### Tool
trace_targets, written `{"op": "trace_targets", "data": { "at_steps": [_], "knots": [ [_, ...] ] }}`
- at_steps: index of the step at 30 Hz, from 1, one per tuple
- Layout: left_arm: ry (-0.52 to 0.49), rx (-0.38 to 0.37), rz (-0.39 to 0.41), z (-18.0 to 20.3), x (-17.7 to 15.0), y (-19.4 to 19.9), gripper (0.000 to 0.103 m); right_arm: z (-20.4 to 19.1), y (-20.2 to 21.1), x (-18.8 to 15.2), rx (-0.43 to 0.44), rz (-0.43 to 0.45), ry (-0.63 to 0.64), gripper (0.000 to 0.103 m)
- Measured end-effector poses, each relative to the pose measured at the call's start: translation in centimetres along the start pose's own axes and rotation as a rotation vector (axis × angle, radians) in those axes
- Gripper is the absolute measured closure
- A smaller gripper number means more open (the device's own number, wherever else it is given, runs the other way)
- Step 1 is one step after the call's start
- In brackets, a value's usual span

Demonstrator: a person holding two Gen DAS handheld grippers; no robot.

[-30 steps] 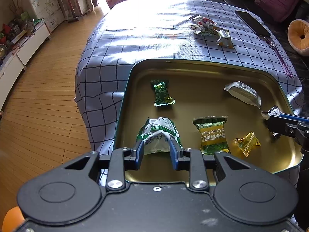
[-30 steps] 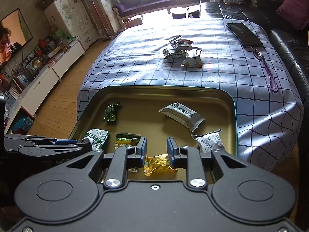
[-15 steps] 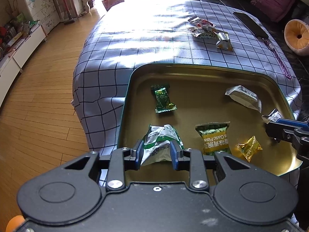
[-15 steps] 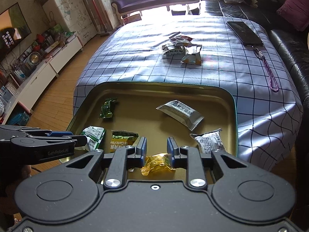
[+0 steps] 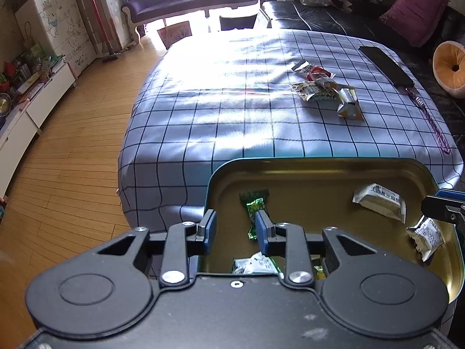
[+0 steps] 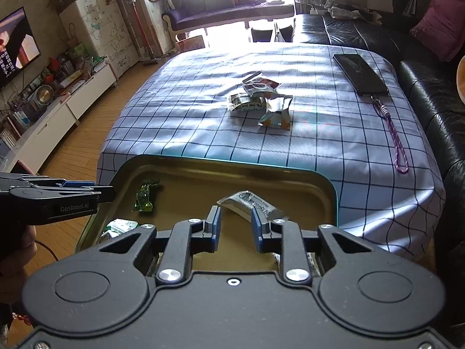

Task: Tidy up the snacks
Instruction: 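Move both open tools from the tray back to the snack pile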

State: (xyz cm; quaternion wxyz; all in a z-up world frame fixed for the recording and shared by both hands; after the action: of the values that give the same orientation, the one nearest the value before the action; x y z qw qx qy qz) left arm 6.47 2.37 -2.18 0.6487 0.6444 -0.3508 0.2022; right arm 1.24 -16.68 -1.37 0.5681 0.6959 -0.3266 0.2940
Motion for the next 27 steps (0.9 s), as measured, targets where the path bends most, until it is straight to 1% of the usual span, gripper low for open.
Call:
{"op": "trace_targets", "data": {
  "at_steps": [8, 13, 22, 27],
  "knots": [
    [-0.019, 0.006, 0.028, 0.0, 3.2, -1.5, 0.073, 0.5, -1.3, 2.7, -0.001, 0.029, 0.006, 0.067],
    [-0.013, -0.010, 0.015, 0.1, 4.7, -3.2, 0.073, 0.9, -2.6, 3.9, 0.002, 0.027, -0.004, 0.067],
    [-0.012, -0.009, -0.014, 0.1, 7.4, -6.8, 0.073, 2.2, -5.2, 5.8, -0.013, 0.019, -0.030, 0.067],
    [-0.028, 0.003, -0.016, 0.4, 8.7, -8.6, 0.073, 2.6, -6.4, 6.7, -0.012, 0.017, -0.036, 0.067]
  ]
}}
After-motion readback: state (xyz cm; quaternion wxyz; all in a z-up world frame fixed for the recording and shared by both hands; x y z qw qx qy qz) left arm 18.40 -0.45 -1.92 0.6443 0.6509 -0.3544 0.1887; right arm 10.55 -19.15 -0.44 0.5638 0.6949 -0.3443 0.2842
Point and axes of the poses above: each gripper's, at about its wrist camera, not at the fingertips, and y roughly against the way its jaws point, z to its right, x to its top, the point moved 5 cm from there along -y, roughly the way its jaws point, and after that the axes turned 10 degrees about z, right-handed, at the moved point
